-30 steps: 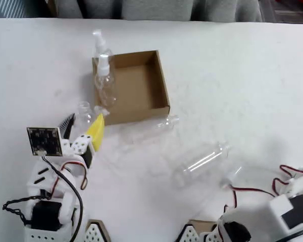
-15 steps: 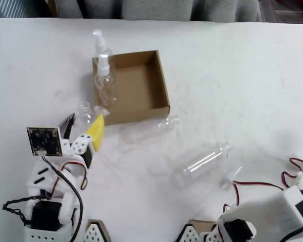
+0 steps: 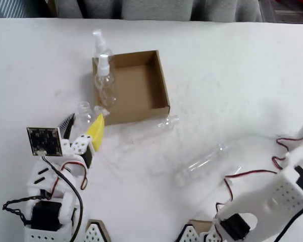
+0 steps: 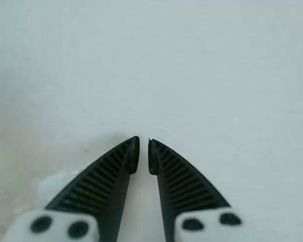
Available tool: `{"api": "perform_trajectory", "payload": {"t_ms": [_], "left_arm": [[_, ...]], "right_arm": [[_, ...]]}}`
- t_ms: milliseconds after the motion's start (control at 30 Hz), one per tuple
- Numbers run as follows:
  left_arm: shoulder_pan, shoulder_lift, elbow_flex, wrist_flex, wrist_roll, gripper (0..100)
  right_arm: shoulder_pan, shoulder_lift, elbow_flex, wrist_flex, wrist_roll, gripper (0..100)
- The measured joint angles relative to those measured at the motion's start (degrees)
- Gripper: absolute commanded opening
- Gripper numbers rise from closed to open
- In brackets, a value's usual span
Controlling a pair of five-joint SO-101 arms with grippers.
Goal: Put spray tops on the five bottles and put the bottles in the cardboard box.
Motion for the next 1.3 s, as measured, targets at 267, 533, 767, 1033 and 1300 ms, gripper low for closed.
{"api": "perform_trajectory", "payload": {"t_ms": [267, 533, 767, 1033, 1300], "left_arm": [[0.00, 0.00, 0.00, 0.00, 0.00, 2], [0.00, 0.00, 0.00, 0.00, 0.00, 2], [0.00, 0.00, 0.00, 0.00, 0.00, 2], [0.00, 0.00, 0.00, 0.00, 0.00, 2], [0.00, 0.00, 0.00, 0.00, 0.00, 2]], "right_arm": [[-0.53, 1.23, -16.09, 22.77, -8.53, 2.2], [-1.49, 1.23, -23.38, 43.25, -18.46, 12.0], [-3.87, 1.23, -23.56, 44.13, -25.67, 14.1], [-6.51, 4.57, -23.65, 39.65, -34.64, 14.6], [-7.21, 12.75, -23.65, 33.58, -38.33, 14.4]]}}
